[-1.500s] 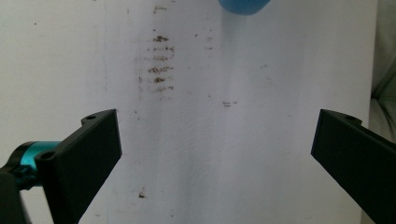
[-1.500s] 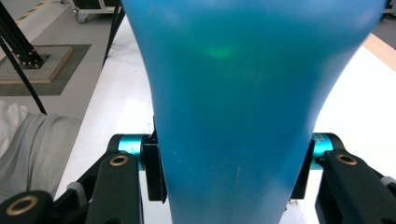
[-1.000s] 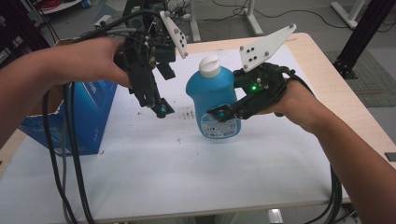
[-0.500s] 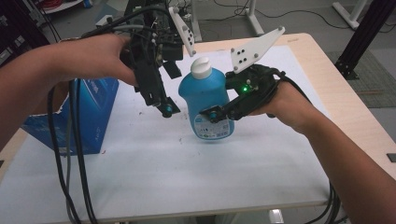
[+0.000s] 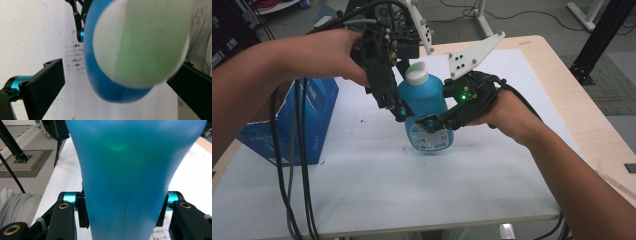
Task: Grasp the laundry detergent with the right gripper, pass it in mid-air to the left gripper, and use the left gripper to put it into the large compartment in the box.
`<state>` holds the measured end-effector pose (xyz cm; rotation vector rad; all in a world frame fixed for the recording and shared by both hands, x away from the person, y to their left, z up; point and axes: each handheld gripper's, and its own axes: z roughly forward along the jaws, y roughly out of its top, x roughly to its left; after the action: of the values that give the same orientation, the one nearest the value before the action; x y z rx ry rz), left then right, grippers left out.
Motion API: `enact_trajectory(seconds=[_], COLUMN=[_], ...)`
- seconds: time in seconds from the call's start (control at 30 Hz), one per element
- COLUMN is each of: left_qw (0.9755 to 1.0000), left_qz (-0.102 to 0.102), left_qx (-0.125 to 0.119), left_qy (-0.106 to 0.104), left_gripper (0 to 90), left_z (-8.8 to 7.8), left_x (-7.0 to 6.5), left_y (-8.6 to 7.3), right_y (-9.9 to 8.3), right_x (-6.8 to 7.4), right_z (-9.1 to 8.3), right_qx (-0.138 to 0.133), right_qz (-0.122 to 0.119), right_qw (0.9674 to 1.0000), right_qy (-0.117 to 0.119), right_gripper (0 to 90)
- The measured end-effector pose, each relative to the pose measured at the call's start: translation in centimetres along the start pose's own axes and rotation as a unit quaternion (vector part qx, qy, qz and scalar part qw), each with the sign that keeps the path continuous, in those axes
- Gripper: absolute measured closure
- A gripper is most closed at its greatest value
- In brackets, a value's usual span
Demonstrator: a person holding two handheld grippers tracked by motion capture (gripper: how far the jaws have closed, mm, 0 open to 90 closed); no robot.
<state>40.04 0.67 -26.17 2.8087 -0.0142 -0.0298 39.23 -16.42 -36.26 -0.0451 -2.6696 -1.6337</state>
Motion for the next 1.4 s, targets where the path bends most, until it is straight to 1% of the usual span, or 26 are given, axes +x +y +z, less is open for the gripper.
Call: enact_trajectory(seconds=[0.17, 0.3, 0.43, 0.5, 0.53, 0.57, 0.6, 0.67, 0.8, 0.87, 1.07, 1.13, 1.23, 1.3, 1.4], left_qw=[1.0000, 1.0000, 1.0000, 1.0000, 1.0000, 0.9999, 0.9999, 0.9999, 0.9999, 0.9998, 0.9998, 0.9997, 0.9996, 0.9995, 0.9995], left_qz=[0.003, 0.006, 0.006, 0.002, 0.006, 0.010, 0.012, 0.007, 0.010, 0.013, 0.016, 0.019, 0.019, 0.022, 0.023], left_qx=[0.002, 0.001, 0.003, 0.004, 0.004, 0.000, -0.002, -0.004, -0.002, -0.001, -0.002, -0.002, -0.001, -0.004, -0.005], left_qy=[-0.004, -0.004, -0.005, -0.005, -0.005, -0.009, -0.008, -0.009, -0.014, -0.014, -0.015, -0.017, -0.019, -0.020, -0.020], left_gripper=[1.6, 1.7, 3.2, 3.2, 4.1, 10.5, 13.6, 13.6, 14.0, 17.1, 20.0, 24.6, 24.9, 28.3, 28.3], left_z=[0.2, 0.1, 0.1, 0.2, 0.1, 0.1, 0.1, 0.0, 0.0, 0.0, 0.1, 0.1, 0.1, 0.1, 0.1], left_x=[0.0, 0.0, 0.1, 0.1, 0.1, 0.1, 0.1, 0.1, 0.1, 0.0, 0.0, 0.0, 0.0, 0.0, 0.0], left_y=[0.3, 0.5, 0.6, 0.6, 0.5, 0.5, 0.4, 0.4, 0.4, 0.4, 0.5, 0.5, 0.5, 0.5, 0.5], right_y=[0.2, 0.3, 0.3, 0.3, 0.3, 0.4, 0.4, 0.4, 0.5, 0.5, 0.5, 0.5, 0.5, 0.5, 0.6], right_x=[0.1, 0.1, 0.1, 0.1, 0.1, 0.2, 0.2, 0.3, 0.3, 0.3, 0.3, 0.3, 0.3, 0.3, 0.3], right_z=[0.4, 0.6, 0.8, 0.9, 0.9, 1.0, 1.0, 1.1, 1.1, 1.1, 1.2, 1.2, 1.2, 1.2, 1.2], right_qx=[-0.001, 0.002, 0.004, 0.006, 0.005, 0.005, 0.005, 0.005, 0.006, 0.006, 0.005, 0.005, 0.004, 0.003, 0.002], right_qz=[-0.001, 0.002, 0.002, 0.001, 0.003, 0.002, 0.001, 0.001, 0.001, 0.002, 0.001, 0.001, 0.001, 0.001, 0.002], right_qw=[1.0000, 1.0000, 1.0000, 1.0000, 1.0000, 1.0000, 1.0000, 1.0000, 0.9999, 0.9999, 0.9999, 0.9999, 0.9999, 0.9999, 0.9999], right_qy=[0.004, 0.004, 0.005, 0.005, 0.006, 0.006, 0.006, 0.007, 0.008, 0.009, 0.009, 0.009, 0.009, 0.010, 0.010], right_gripper=[46.5, 46.5, 46.5, 46.6, 46.6, 46.5, 46.5, 46.5, 46.5, 46.5, 46.5, 46.5, 46.6, 46.5, 46.5])
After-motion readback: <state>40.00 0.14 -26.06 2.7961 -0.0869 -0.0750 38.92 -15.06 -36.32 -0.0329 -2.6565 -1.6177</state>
